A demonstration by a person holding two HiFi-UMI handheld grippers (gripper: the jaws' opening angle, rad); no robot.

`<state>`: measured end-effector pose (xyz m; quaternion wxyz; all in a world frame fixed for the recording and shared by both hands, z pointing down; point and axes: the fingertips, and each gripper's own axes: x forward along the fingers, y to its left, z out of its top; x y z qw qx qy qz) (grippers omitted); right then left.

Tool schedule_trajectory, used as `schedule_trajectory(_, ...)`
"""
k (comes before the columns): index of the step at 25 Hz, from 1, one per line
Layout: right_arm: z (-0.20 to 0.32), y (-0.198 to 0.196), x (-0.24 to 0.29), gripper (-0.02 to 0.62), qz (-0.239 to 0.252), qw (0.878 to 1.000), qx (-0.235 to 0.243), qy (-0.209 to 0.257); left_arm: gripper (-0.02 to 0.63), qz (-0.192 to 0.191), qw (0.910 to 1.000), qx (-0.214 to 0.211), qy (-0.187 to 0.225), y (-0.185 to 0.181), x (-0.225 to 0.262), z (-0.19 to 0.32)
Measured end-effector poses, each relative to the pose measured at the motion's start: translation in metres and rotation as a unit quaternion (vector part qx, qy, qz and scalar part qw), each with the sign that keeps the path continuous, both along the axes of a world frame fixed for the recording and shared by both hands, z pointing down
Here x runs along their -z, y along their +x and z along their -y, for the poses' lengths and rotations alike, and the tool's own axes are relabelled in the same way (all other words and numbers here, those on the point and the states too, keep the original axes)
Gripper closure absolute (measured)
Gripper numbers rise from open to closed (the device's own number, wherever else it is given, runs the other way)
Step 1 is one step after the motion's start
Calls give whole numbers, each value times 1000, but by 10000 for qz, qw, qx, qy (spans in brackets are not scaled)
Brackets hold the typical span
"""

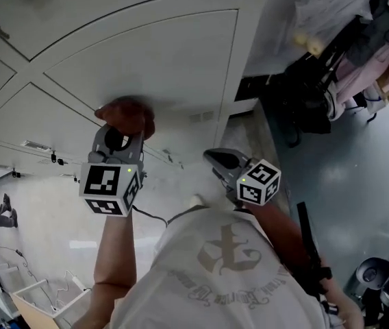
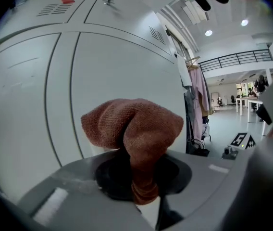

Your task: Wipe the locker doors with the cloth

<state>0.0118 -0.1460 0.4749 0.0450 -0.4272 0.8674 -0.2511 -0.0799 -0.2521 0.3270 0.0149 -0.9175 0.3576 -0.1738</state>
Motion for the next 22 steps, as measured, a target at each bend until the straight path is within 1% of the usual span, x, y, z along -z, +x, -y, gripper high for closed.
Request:
schedule_trajectory(3,8,8,1,588,-18,9999,80,67,529,-12,10000,-67,-46,20,-3,1)
schedule_trajectory(6,20,10,4,588,-43,10000,52,73,529,17,9999,-99,-95,25,-2,8)
schedule_trajectory(9,19,17,3,588,-7,9999,121,32,529,60,9998,-61,-185,34,-10,2)
schedule_trajectory(12,18,24,7,588,29,9997,254,49,529,132,9996,-127,-220,54,-12,-6)
schedule_trajectory(15,18,34,4,588,-113,9989,453,17,529,140,9994,-190,-255,76,-13,-11)
schedule_trajectory(18,26,50,-8,588,-207,9984,525,-31,529,150,9991,-278,-294,98,-23,-4)
schedule_trajectory(22,28,61,-14,588,-217,9981,583,-50,529,166,9988,-339,-315,113,-28,-4)
